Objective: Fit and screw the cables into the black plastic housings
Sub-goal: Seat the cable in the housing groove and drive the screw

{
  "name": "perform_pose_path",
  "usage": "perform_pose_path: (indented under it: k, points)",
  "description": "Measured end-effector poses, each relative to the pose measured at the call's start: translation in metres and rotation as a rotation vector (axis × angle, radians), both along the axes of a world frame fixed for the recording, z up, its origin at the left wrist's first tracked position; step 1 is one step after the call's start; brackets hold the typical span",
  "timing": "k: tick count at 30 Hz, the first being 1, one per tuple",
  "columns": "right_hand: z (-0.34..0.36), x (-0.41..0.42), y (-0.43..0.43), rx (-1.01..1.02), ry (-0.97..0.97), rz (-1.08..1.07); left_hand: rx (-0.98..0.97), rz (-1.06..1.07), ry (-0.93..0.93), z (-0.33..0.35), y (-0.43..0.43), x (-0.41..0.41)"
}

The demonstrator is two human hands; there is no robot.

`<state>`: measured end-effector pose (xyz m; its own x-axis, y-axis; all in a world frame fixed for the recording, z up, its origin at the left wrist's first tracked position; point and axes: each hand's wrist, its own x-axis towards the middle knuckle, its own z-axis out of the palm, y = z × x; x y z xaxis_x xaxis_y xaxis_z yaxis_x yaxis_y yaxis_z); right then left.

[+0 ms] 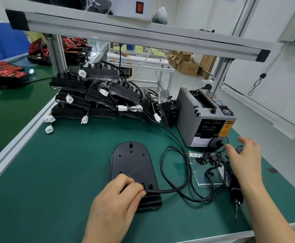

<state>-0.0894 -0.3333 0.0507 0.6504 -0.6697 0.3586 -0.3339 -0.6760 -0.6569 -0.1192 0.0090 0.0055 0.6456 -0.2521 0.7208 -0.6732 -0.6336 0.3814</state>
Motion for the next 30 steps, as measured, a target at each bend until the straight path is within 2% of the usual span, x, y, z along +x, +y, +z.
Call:
perform_pose_path:
  k: [1, 3, 6, 11, 20, 30]
  points:
    - [0.005, 0.002, 0.005, -0.009, -0.064, 0.033, 0.0, 0.002, -0.003, 0.0, 0.0, 0.0]
    - [0.012, 0.009, 0.017, 0.104, -0.109, 0.115, 0.002, 0.009, -0.009, 0.0, 0.0, 0.0]
    - [0.016, 0.023, 0.027, 0.317, -0.092, 0.188, 0.002, 0.015, -0.012, 0.001, 0.0, 0.0]
    - [0.017, 0.04, 0.027, 0.462, -0.105, 0.2, -0.017, 0.02, -0.013, 0.003, -0.001, -0.001]
    - [0.018, 0.057, 0.026, 0.678, -0.241, 0.092, -0.02, 0.014, -0.017, 0.003, -0.001, 0.0]
    - [0.021, 0.07, 0.023, 0.84, -0.301, 0.019, -0.01, 0.01, -0.011, 0.004, -0.001, 0.0]
